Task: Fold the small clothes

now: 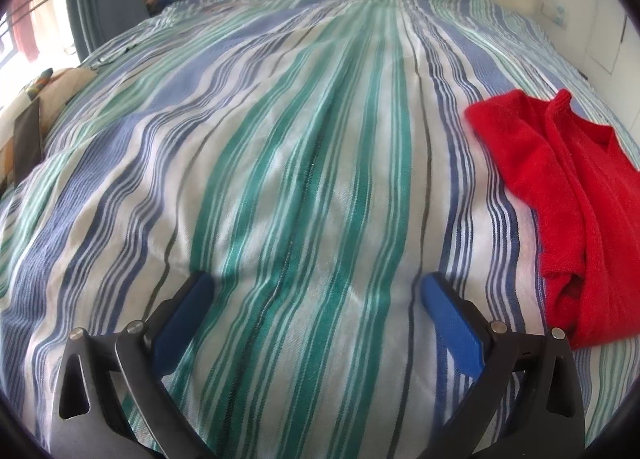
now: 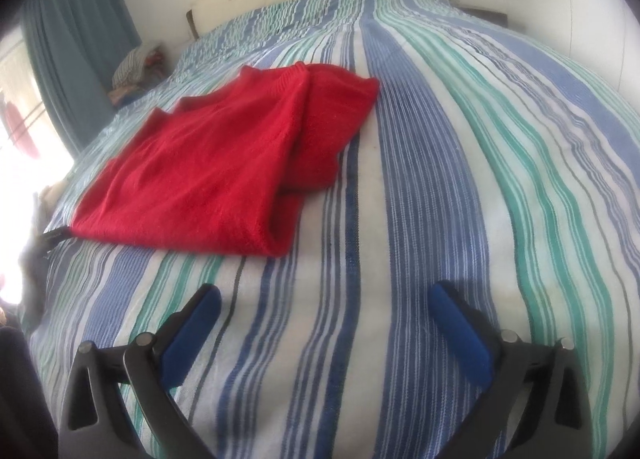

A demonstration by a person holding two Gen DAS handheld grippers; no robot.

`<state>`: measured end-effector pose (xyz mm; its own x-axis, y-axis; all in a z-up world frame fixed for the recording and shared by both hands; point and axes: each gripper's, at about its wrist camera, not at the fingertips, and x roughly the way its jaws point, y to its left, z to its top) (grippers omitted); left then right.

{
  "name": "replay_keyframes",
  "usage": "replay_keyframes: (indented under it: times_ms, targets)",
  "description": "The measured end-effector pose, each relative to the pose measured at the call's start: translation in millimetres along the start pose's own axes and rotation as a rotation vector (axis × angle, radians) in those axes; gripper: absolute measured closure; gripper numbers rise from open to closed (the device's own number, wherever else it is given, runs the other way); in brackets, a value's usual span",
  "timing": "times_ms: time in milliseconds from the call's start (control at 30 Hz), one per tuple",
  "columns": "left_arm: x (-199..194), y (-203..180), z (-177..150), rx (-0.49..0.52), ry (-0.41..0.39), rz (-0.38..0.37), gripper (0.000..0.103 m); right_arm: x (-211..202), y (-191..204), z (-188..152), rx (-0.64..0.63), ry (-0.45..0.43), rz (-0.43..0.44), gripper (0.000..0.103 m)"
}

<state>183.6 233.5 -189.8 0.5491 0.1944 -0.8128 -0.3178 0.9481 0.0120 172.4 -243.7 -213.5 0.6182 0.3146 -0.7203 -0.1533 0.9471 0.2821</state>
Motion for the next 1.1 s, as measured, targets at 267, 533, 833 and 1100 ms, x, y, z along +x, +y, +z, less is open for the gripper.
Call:
replay_keyframes:
  times_ms: [267, 533, 833, 1100]
  targets:
    - [0.0, 0.2, 0.1, 0.0, 0.001, -0.001, 0.0, 4.8, 2.3, 0.5, -0.007, 0.004, -0.014, 0.0]
    - [-0.1, 0.0, 0.1, 0.0, 0.001, 0.0, 0.0, 9.2, 7.7, -0.6, -0.03, 0.018, -0.059, 0.0]
    - [-0.2, -0.3, 0.1, 0.0, 0.001, 0.0, 0.0, 10.0, 7.7, -1.6, -0.036, 0.02, -0.072, 0.0]
    - [-0.3, -0.3, 0.0, 0.0, 0.0, -0.001, 0.0, 10.4, 7.1, -1.0, -0.036, 0.015, -0.07, 0.0]
